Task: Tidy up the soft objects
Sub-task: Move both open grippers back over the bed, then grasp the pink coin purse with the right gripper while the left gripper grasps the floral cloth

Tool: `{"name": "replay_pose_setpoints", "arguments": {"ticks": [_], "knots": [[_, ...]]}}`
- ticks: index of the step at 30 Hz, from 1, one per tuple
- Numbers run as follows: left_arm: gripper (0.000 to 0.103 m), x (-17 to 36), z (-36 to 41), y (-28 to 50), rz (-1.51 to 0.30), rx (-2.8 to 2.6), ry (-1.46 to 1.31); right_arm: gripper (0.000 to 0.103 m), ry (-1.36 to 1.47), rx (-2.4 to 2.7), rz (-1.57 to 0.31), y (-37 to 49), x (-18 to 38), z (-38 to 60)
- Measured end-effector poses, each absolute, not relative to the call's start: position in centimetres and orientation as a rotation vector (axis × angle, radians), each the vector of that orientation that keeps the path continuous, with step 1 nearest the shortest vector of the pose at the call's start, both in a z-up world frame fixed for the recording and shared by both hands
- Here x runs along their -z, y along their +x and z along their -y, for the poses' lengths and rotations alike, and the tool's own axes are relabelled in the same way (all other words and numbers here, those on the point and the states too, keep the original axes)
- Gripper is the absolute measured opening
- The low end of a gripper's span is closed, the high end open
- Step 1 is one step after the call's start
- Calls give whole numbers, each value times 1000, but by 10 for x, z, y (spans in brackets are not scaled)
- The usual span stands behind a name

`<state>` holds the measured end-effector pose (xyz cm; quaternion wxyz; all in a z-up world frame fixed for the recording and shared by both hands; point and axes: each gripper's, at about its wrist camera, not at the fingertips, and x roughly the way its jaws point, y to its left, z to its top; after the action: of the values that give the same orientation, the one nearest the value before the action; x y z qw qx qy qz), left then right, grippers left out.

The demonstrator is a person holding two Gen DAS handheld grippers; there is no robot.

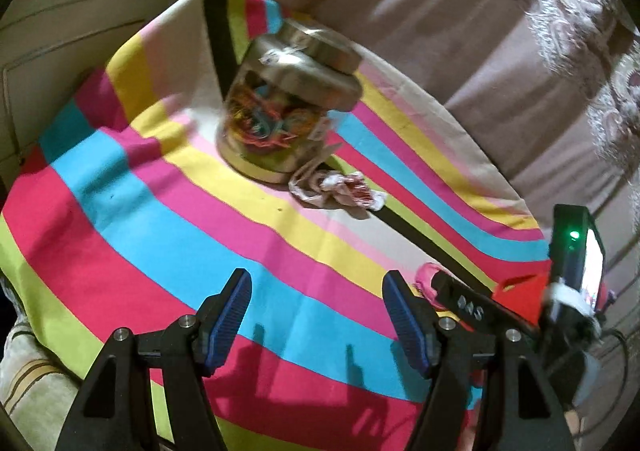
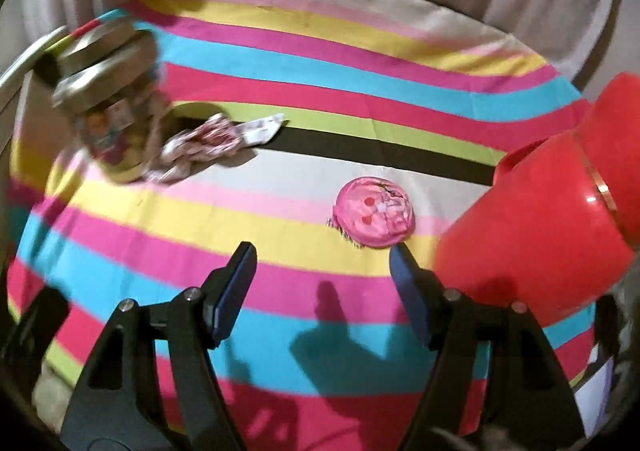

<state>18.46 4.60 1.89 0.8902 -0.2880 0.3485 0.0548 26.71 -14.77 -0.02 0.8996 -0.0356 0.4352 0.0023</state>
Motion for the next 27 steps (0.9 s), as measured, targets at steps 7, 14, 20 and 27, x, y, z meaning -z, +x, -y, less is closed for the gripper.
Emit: {"name": "replay_pose_setpoints", "arguments": {"ticks": [7, 14, 20, 27], "knots": [[69, -12, -57, 187, -703, -152, -629, 72, 1, 123, -913, 297, 22, 145], [69, -12, -55, 190, -695, -171, -614, 72, 86, 195, -912, 325, 32, 162], [69, -6, -51, 197, -712, -173, -609, 72, 76, 299, -912, 331, 44, 168], [69, -1, -51, 203, -716, -177, -612, 72, 144, 395, -920, 333, 55, 180]]}}
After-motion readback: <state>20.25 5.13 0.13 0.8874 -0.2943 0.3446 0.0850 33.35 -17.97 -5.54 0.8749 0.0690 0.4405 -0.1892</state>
